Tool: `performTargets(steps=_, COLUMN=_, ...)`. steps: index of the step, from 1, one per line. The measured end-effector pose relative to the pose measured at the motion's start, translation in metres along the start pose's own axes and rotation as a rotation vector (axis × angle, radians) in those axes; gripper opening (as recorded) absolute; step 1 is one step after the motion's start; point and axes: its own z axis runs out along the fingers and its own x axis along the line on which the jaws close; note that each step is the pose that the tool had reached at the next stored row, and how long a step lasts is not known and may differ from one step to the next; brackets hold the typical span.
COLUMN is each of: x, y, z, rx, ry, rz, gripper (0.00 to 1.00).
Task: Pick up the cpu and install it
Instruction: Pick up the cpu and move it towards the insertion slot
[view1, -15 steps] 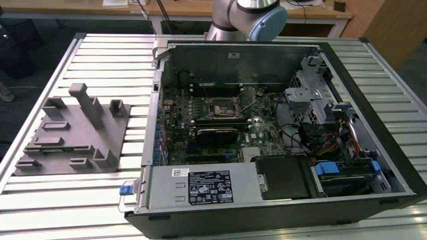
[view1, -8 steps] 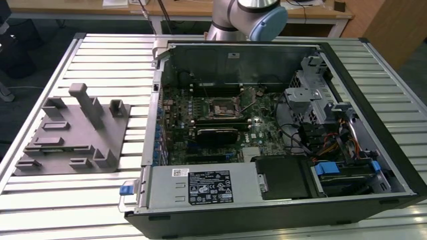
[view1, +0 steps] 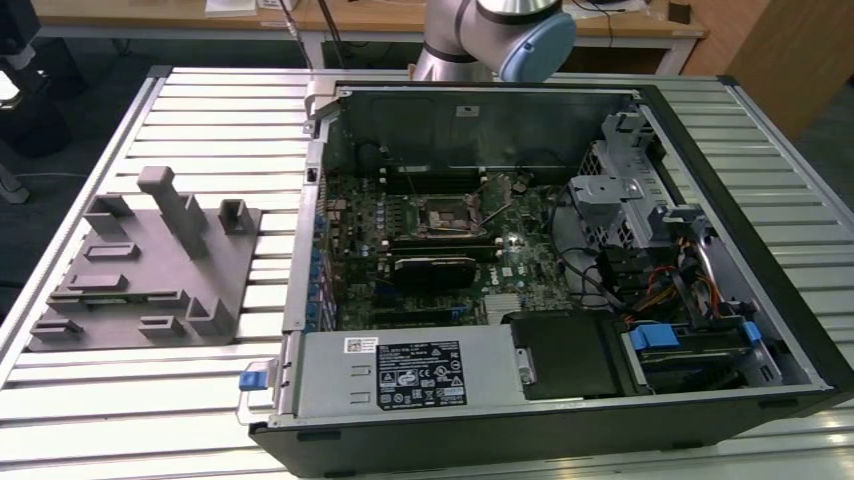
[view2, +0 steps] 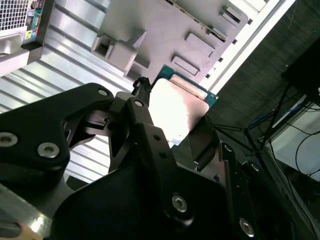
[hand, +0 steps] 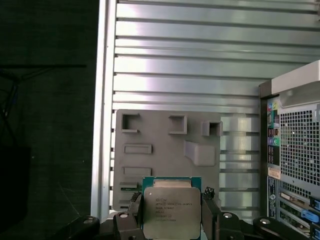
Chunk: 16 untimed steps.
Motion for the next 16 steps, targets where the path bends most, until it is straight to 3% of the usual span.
performTargets(steps=16, x=-0.0256, y=-0.0003, z=0.0011, rx=0.0021, ry=0.0001, rz=0.0, gripper=0.55)
